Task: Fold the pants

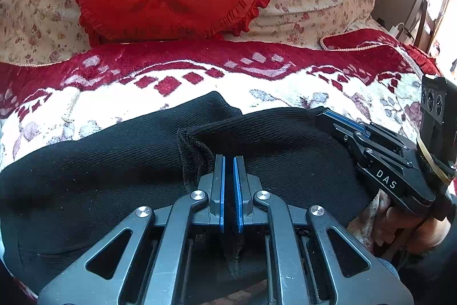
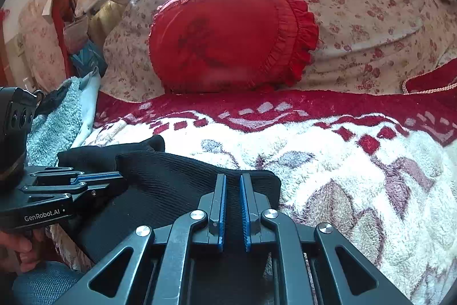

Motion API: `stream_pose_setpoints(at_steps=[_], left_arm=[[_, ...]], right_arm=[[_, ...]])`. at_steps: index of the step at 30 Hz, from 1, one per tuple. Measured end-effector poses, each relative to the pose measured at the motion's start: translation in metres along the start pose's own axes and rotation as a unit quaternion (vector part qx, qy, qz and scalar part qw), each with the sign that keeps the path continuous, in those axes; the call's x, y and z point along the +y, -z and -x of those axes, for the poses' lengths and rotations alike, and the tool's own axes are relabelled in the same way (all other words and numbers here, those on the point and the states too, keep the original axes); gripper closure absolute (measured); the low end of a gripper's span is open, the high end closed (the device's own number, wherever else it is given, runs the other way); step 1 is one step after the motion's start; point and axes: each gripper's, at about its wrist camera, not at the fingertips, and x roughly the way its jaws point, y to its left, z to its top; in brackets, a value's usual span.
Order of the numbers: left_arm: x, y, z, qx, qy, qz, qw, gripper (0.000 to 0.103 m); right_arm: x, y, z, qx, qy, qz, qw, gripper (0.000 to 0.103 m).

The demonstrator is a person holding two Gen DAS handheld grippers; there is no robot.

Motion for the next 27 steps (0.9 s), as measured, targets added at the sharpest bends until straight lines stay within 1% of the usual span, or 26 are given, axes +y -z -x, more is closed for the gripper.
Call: stream_pose_setpoints(at_steps=[6,27], left_arm=[[-0.0024,0.0002,0.0004,-0.002,-0.007,-0.005,1.0000,0.096],[0.0024,0.0009,0.0007,-0.006,0.009,0.008,0.9999,0.097]], right_arm=[[0.0019,0.0022,0.0011,-0.008,0.005,0.002,1.000,0.095],[0.0034,0.0027,0.0022,-0.012,0.010,0.006,1.000,0.095]])
